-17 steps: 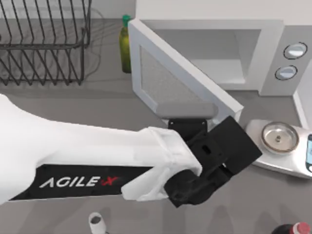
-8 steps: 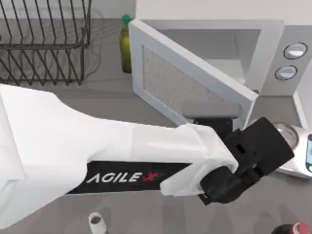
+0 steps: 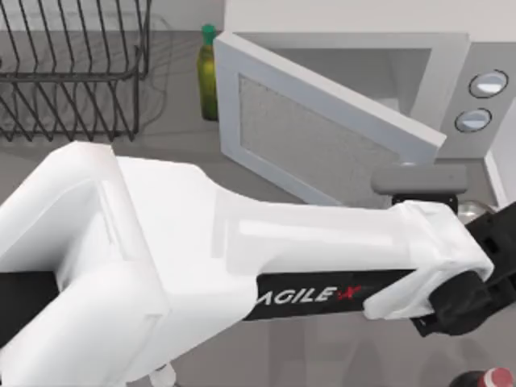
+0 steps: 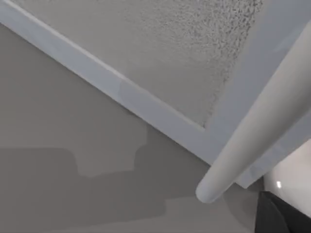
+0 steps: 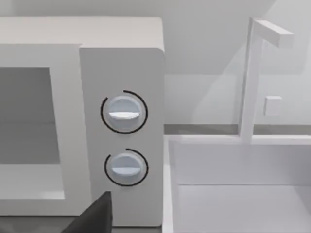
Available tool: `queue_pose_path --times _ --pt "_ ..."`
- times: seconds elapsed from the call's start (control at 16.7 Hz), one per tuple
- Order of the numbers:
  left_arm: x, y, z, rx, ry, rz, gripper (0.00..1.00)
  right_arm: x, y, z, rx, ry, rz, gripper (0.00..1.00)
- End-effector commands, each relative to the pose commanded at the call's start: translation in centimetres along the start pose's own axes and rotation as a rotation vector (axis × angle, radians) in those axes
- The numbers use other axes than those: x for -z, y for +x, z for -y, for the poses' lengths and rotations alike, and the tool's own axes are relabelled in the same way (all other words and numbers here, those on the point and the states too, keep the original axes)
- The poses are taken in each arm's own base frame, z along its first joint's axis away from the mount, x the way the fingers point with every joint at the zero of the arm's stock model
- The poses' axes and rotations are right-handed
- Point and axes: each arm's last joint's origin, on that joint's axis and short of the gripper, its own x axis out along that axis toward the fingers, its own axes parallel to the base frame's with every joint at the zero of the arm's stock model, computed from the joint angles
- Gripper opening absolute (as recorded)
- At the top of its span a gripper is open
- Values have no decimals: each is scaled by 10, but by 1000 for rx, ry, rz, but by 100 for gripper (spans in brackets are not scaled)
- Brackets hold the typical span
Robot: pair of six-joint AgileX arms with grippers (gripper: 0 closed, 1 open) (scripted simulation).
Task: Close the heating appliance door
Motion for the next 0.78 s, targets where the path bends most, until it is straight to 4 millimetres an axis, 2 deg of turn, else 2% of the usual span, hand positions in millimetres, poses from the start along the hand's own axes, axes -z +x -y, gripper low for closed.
queue_pose_path --times 0.3,0.66,0.78 --pt "-6 7 0 0 -7 -1 0 0 0 0 0 0 0 100" --pt "-56 68 -1 0 -8 1 0 0 0 0 0 0 0 100" --pt "-64 80 -3 1 -7 1 0 0 0 0 0 0 0 100"
